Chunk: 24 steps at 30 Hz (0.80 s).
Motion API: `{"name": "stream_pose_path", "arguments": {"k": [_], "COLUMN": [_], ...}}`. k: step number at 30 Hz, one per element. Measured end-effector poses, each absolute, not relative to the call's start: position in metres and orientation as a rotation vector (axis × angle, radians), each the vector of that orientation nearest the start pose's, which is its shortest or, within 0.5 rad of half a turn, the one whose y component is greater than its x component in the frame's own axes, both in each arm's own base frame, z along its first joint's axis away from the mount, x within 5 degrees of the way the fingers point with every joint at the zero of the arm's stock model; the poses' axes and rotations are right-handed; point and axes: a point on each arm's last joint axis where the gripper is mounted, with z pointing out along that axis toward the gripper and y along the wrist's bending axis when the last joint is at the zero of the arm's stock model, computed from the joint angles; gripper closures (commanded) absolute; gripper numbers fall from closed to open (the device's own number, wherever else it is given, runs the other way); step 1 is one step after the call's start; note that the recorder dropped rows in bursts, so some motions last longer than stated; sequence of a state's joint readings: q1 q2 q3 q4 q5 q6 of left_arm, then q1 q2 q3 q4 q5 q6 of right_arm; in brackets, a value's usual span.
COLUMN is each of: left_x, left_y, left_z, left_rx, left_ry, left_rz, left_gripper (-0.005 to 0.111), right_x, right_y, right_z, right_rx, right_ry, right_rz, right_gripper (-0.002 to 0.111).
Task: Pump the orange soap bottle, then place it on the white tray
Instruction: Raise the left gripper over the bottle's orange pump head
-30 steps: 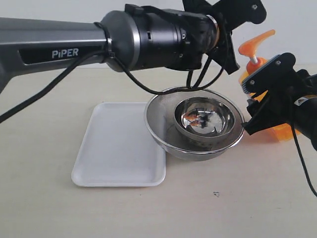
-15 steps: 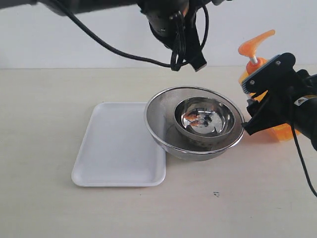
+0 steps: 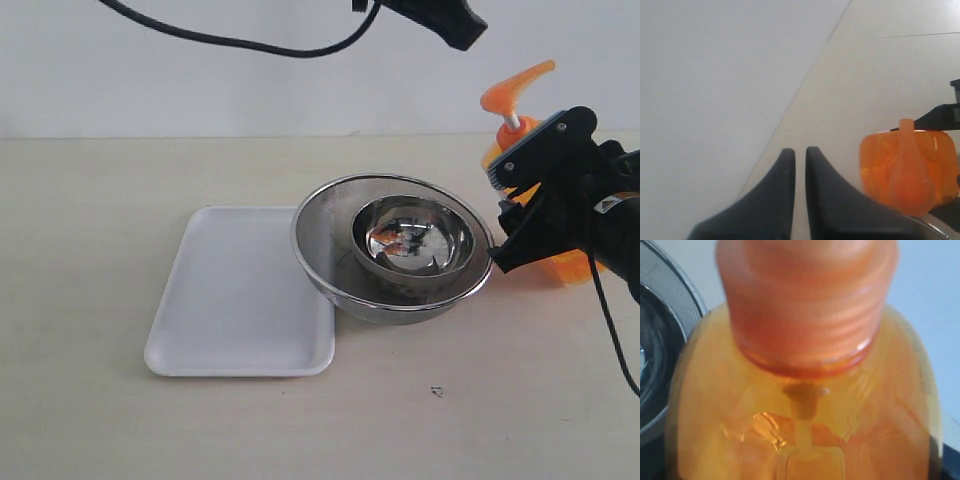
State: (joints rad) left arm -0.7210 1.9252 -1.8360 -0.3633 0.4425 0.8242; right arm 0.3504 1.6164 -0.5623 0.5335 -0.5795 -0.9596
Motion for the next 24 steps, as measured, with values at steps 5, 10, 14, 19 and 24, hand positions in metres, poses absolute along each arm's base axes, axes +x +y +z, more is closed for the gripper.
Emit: {"name": "stream_pose_path", "arguments": {"k": [5,10,14,19,24], "left_x": [0.345,0.347,0.347,0.352,0.353], "left_y": [-0.333,-0.340,-0.342,-0.349,-0.352], "left_z": [0.344,0.336,0.337,0.319,0.318], "left_rx": [1.256,1.245,1.231,1.227,1.225], "left_ry": [1.518,1.488,1.479,1.509,1.470], "left_rz": [-0.390,-0.452,-0.483,-0.522,-0.538], "left_gripper": [0.102,0.102,0.102,0.102,0.102], "right_x": [0.281,0.281,0.281,0.281,0.281], "right_y": [0.076,0.076,0.076,0.076,0.076], "right_z": [0.171,0.171,0.171,0.171,0.171], "right_rx": [-0.670,-0.670,-0.671,-0.669,-0.669], "right_ry": [1.913,1.913,1.914,1.914,1.914], "right_rz": [-0.380,-0.380,-0.379,-0.378,-0.378], "right_gripper": [0.108,0.108,0.108,0.108,0.108]}}
